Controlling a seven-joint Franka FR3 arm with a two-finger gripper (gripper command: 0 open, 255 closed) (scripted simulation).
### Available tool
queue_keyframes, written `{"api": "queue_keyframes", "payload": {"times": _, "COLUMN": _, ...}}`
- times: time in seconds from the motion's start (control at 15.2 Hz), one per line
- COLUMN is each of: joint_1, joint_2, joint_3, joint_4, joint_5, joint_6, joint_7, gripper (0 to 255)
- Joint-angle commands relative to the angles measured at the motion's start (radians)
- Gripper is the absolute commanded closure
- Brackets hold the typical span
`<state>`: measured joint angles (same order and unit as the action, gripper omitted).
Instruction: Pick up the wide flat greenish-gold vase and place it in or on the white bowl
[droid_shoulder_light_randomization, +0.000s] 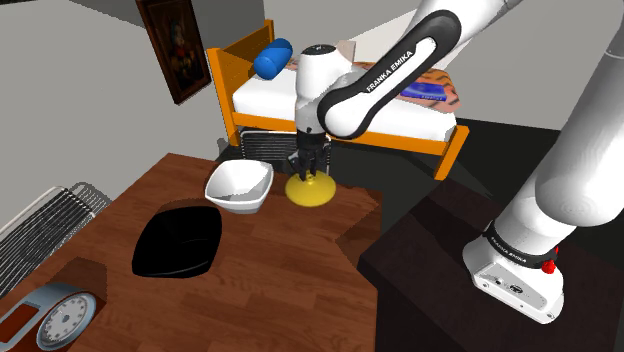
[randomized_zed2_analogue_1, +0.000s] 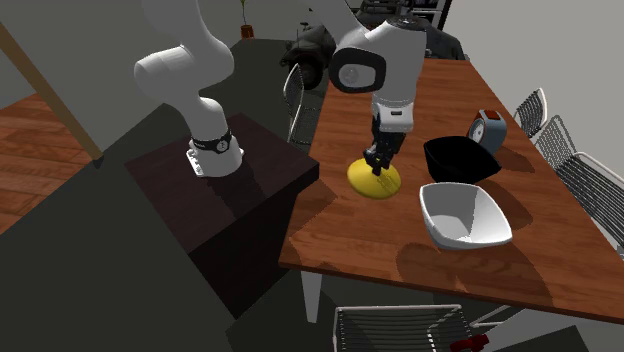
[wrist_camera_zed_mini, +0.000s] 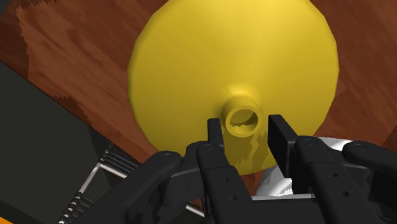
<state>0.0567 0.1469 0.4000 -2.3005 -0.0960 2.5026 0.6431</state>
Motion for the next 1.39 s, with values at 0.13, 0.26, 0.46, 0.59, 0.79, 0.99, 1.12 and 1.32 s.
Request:
{"api": "queue_keyframes", "payload": {"times": 0.13, "joint_1": -0.006, "joint_2": -0.044, "joint_3": 0.008, "joint_4": 0.01, "joint_5": 0.031, "joint_6": -0.05, "joint_7": -0.022, "gripper": 255}}
{"api": "queue_keyframes", "payload": {"times": 0.26, "joint_1": -0.007, "joint_2": -0.064, "joint_3": 0.01, "joint_4": 0.017, "joint_5": 0.045, "joint_6": -0.075, "joint_7": -0.032, "gripper": 255}}
{"api": "queue_keyframes", "payload": {"times": 0.46, "joint_1": -0.009, "joint_2": -0.088, "joint_3": 0.012, "joint_4": 0.028, "joint_5": 0.061, "joint_6": -0.108, "joint_7": -0.043, "gripper": 255}}
{"api": "queue_keyframes", "payload": {"times": 0.59, "joint_1": -0.001, "joint_2": -0.02, "joint_3": 0.01, "joint_4": 0.125, "joint_5": 0.023, "joint_6": -0.142, "joint_7": -0.015, "gripper": 255}}
{"api": "queue_keyframes", "payload": {"times": 0.79, "joint_1": 0.018, "joint_2": 0.084, "joint_3": 0.004, "joint_4": 0.278, "joint_5": -0.027, "joint_6": -0.202, "joint_7": 0.019, "gripper": 255}}
{"api": "queue_keyframes", "payload": {"times": 0.99, "joint_1": 0.047, "joint_2": 0.191, "joint_3": -0.007, "joint_4": 0.445, "joint_5": -0.068, "joint_6": -0.27, "joint_7": 0.043, "gripper": 255}}
{"api": "queue_keyframes", "payload": {"times": 1.12, "joint_1": 0.07, "joint_2": 0.266, "joint_3": -0.015, "joint_4": 0.565, "joint_5": -0.091, "joint_6": -0.321, "joint_7": 0.054, "gripper": 255}}
{"api": "queue_keyframes", "payload": {"times": 1.32, "joint_1": 0.111, "joint_2": 0.386, "joint_3": -0.028, "joint_4": 0.767, "joint_5": -0.121, "joint_6": -0.408, "joint_7": 0.062, "gripper": 255}}
